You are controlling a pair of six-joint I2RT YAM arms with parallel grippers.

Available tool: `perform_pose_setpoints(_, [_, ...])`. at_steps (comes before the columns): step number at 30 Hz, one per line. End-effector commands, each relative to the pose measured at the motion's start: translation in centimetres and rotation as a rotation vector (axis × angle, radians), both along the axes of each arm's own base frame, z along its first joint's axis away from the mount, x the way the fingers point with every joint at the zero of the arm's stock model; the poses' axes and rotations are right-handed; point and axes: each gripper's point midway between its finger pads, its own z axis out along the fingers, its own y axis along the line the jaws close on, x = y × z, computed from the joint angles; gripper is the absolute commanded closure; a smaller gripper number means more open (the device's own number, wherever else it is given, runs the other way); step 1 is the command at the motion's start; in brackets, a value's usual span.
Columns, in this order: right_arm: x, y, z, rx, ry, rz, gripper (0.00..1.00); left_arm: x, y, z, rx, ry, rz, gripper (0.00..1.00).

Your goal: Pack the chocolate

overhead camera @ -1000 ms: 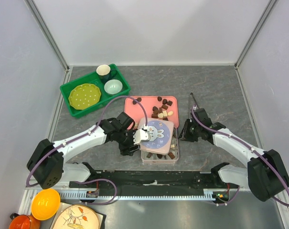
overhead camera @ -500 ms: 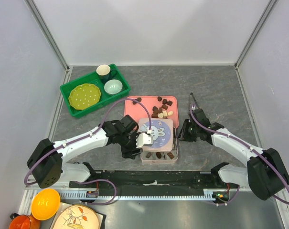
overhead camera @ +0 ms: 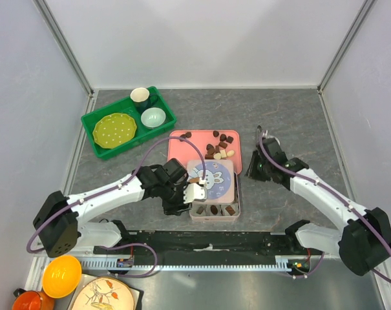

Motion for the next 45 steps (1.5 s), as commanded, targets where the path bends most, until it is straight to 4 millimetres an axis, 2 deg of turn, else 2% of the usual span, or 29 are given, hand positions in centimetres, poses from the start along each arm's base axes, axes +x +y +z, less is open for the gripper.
perform_pose_setpoints(1, [6.4, 0.8, 8.9, -0.033, -0.27, 0.003, 0.73, 1.4, -0.9, 4.6, -0.086, -0.106, 0.027, 0.45])
perform_pose_setpoints(3, [8.8, 2.5, 9.3, -0.022, -0.296, 0.053, 0.73, 1.6, -1.2, 6.2, -0.123, -0.126, 0.045, 0.45])
perform_pose_setpoints(4, [10.2, 4.0, 11.2, 0.016, -0.332, 0.09, 0.73, 1.6, -1.3, 6.7, -0.137, -0.136, 0.05, 0.44])
perform_pose_setpoints(5, [11.5, 5.4, 9.8, 0.007, -0.306, 0.139, 0.72, 1.7, -1.3, 7.5, -0.161, -0.15, 0.063, 0.44])
perform_pose_setpoints(6, [13.2, 6.9, 11.8, 0.032, -0.346, 0.17, 0.72, 1.8, -1.4, 8.1, -0.176, -0.161, 0.07, 0.44])
perform_pose_setpoints(7, [13.9, 8.5, 11.7, 0.04, -0.341, 0.218, 0.71, 1.8, -1.3, 8.4, -0.18, -0.17, 0.08, 0.43])
perform_pose_setpoints(8, [14.6, 10.2, 9.0, 0.036, -0.276, 0.278, 0.71, 1.9, -1.2, 8.8, -0.193, -0.183, 0.088, 0.43])
perform_pose_setpoints(9, [16.2, 11.7, 10.7, 0.035, -0.319, 0.324, 0.71, 1.9, -1.1, 8.7, -0.193, -0.189, 0.095, 0.42])
perform_pose_setpoints(10, [16.4, 13.1, 10.1, 0.029, -0.305, 0.371, 0.71, 2.1, -0.9, 8.6, -0.192, -0.199, 0.103, 0.41])
perform_pose_setpoints(11, [16.5, 14.2, 7.1, 0.006, -0.226, 0.414, 0.71, 2.0, -0.8, 8.4, -0.19, -0.195, 0.105, 0.41])
perform_pose_setpoints(12, [17.4, 15.4, 8.1, 0.013, -0.251, 0.448, 0.71, 1.8, -0.7, 8.1, -0.188, -0.19, 0.104, 0.41])
perform_pose_setpoints(13, [17.4, 16.4, 7.5, 0.017, -0.238, 0.475, 0.71, 1.7, -0.6, 7.9, -0.185, -0.186, 0.104, 0.41])
perform_pose_setpoints(14, [17.4, 16.9, 5.6, 0.014, -0.193, 0.493, 0.71, 1.7, -0.5, 7.8, -0.182, -0.188, 0.104, 0.41])
perform_pose_setpoints(15, [17.5, 17.9, 6.0, 0.036, -0.201, 0.525, 0.71, 1.7, -0.4, 7.6, -0.178, -0.19, 0.107, 0.41])
perform_pose_setpoints(16, [17.2, 18.6, 5.5, 0.039, -0.193, 0.549, 0.72, 1.7, -0.3, 7.5, -0.174, -0.19, 0.108, 0.41])
perform_pose_setpoints(17, [17.1, 18.9, 4.5, 0.041, -0.169, 0.563, 0.72, 1.6, -0.3, 7.5, -0.176, -0.19, 0.107, 0.41])
perform_pose_setpoints(19, [16.2, 20.0, 4.1, 0.074, -0.151, 0.619, 0.72, 1.6, -0.3, 7.4, -0.181, -0.19, 0.109, 0.41])
perform_pose_setpoints(22, [15.2, 20.9, 2.2, 0.084, -0.096, 0.668, 0.73, 1.8, -0.3, 7.3, -0.179, -0.197, 0.115, 0.41])
perform_pose_setpoints(34, [13.0, 23.0, -2.1, 0.13, 0.008, 0.764, 0.72, 2.2, 0.0, 7.5, -0.17, -0.22, 0.124, 0.41])
perform_pose_setpoints(39, [12.3, 23.7, -2.6, 0.15, 0.017, 0.809, 0.72, 2.3, 0.1, 7.3, -0.159, -0.225, 0.126, 0.41])
perform_pose_setpoints(45, [11.7, 23.5, -2.6, 0.151, 0.032, 0.843, 0.73, 2.4, 0.4, 6.9, -0.146, -0.234, 0.129, 0.41])
